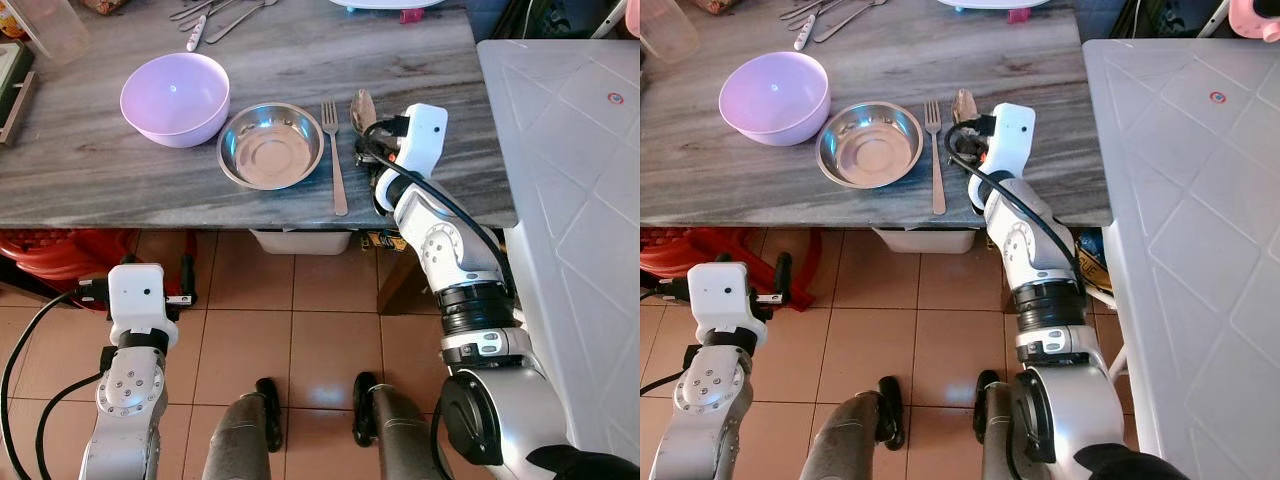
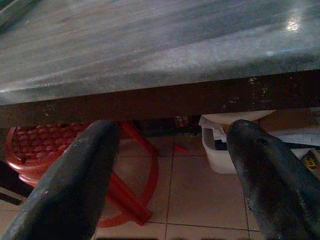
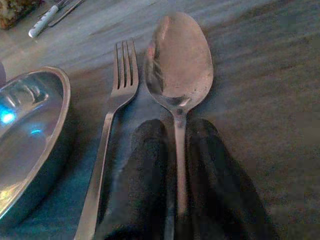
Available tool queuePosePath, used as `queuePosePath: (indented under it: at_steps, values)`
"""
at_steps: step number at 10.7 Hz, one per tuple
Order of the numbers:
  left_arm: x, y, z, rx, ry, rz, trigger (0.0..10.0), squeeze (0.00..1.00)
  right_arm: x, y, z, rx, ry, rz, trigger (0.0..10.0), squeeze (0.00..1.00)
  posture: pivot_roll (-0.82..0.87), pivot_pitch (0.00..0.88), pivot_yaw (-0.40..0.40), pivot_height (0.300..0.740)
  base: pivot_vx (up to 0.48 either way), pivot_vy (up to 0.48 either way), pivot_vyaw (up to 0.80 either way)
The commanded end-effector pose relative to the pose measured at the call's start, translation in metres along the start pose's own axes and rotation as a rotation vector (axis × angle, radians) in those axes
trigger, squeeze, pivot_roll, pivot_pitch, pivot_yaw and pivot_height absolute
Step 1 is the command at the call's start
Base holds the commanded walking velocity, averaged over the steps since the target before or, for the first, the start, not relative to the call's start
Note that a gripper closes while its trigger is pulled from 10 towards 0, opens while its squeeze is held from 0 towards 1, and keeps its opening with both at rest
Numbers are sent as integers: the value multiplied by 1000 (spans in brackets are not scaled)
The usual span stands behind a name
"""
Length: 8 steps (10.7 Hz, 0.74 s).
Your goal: Setting the table
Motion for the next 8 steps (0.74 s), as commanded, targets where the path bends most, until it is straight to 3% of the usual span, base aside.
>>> queuePosePath:
  at_steps: [1, 5, 6, 7, 8]
  values:
    - [-5, 0, -4, -6, -27, 5, 10000, 0, -27, 10, -2, -43, -104, 36, 10000, 1000, 25, 318, 37, 740, 0, 0, 0]
    - [-4, 1, -3, -5, -23, 0, 10000, 0, -20, 9, -2, -43, -64, 20, 10000, 1000, 27, 316, 35, 740, 0, 0, 0]
    - [-4, 0, -2, -4, -21, -1, 10000, 0, -12, 4, -3, -15, -16, 2, 10000, 678, 25, 315, 36, 740, 0, 0, 0]
    - [-4, 0, -2, -4, -20, -2, 10000, 0, -5, 0, -4, 11, 35, 10, 10000, 518, 25, 312, 37, 740, 0, 0, 0]
    - [-2, 1, -2, -4, -13, -3, 10000, 0, 1, -6, -8, 49, 96, -16, 10000, 0, 26, 309, 37, 740, 0, 0, 0]
Point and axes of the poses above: a point about 5 cm out from each wrist's last joint towards the gripper, its own z axis pointing out of the wrist towards the gripper, its own x axis along the axis of the wrist's last joint, y = z × x, the point moved 1 cm from there along z, pointing out of the wrist towards the gripper, and after that the axes turned 12 degrees about z, right-handed, at the moved point
